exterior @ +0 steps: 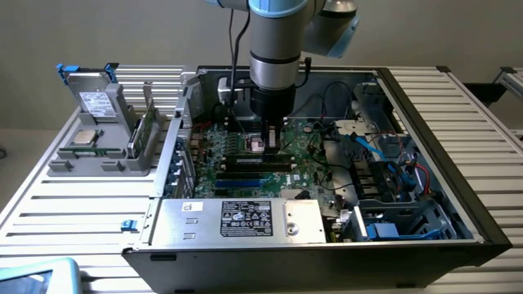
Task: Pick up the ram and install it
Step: 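Insert the ram into the slot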
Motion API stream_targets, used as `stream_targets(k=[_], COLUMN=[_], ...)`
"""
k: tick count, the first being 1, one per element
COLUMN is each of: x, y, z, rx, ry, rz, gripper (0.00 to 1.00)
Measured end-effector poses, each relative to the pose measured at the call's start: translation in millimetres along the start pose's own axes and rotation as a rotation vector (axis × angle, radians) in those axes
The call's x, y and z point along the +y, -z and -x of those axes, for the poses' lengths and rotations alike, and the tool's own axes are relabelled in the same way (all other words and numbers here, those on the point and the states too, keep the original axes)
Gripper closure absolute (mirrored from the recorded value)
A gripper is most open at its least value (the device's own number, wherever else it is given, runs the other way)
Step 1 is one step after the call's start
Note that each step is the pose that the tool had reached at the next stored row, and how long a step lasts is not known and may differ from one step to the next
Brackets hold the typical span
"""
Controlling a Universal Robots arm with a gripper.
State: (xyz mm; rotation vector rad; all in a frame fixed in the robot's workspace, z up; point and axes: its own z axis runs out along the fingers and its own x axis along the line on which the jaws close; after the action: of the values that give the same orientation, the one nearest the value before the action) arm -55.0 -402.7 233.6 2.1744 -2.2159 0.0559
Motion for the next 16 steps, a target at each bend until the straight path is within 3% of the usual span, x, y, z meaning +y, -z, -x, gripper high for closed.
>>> stream_targets(k=[7,11,16], x=[0.0,0.0,-1.0], y=[-0.7,-1.0,-1.3], z=[-0.1,-1.4,-4.0], rx=[-0.0017,-0.0087,-0.0214], ry=[0.001,0.001,0.001], rz=[-0.0002,-0.0001,0.0019], gripper=[0.87,0.87,0.87])
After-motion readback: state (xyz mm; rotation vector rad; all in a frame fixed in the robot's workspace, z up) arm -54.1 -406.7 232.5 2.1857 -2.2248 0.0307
